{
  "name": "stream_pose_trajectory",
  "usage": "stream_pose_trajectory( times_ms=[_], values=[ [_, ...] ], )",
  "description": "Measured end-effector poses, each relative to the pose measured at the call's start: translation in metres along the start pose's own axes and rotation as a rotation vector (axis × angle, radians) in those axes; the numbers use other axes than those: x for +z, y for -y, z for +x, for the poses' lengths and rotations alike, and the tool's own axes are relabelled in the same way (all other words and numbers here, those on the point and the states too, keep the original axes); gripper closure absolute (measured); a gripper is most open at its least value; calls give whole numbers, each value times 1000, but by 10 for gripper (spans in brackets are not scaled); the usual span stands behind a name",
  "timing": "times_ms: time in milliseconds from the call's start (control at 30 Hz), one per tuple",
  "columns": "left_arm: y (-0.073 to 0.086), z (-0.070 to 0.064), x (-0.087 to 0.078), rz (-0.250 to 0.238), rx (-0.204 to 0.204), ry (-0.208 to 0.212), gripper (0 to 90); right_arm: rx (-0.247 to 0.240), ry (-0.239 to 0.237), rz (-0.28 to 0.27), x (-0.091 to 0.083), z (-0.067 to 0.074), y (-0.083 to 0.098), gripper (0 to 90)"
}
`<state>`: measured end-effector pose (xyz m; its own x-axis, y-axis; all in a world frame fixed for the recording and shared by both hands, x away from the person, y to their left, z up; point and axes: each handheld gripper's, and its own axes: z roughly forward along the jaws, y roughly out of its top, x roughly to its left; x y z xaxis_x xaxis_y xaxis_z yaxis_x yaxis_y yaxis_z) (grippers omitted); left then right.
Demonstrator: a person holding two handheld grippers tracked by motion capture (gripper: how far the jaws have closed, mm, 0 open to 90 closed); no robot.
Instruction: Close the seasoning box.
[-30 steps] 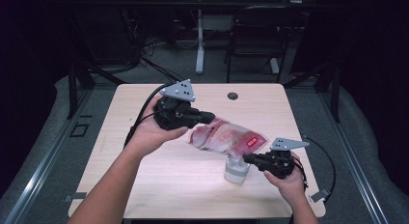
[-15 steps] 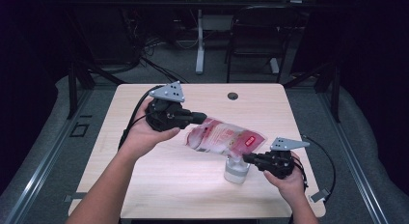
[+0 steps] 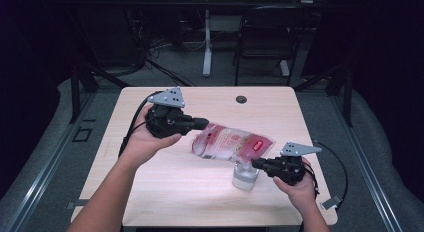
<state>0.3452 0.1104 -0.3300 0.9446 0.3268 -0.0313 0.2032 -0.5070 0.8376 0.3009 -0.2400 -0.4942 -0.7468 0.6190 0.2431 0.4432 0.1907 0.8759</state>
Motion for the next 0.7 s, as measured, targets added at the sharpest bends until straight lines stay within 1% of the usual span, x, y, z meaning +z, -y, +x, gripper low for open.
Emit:
stream_pose_trajectory(
  times_ms=[233, 700],
  values=[
    [6, 2, -2, -9, -11, -2, 899, -5, -7, -1, 0, 0, -1, 843],
    [11, 4, -5, -2, -16, -3, 898, -5, -13, -9, 0, 1, -1, 844]
  ],
)
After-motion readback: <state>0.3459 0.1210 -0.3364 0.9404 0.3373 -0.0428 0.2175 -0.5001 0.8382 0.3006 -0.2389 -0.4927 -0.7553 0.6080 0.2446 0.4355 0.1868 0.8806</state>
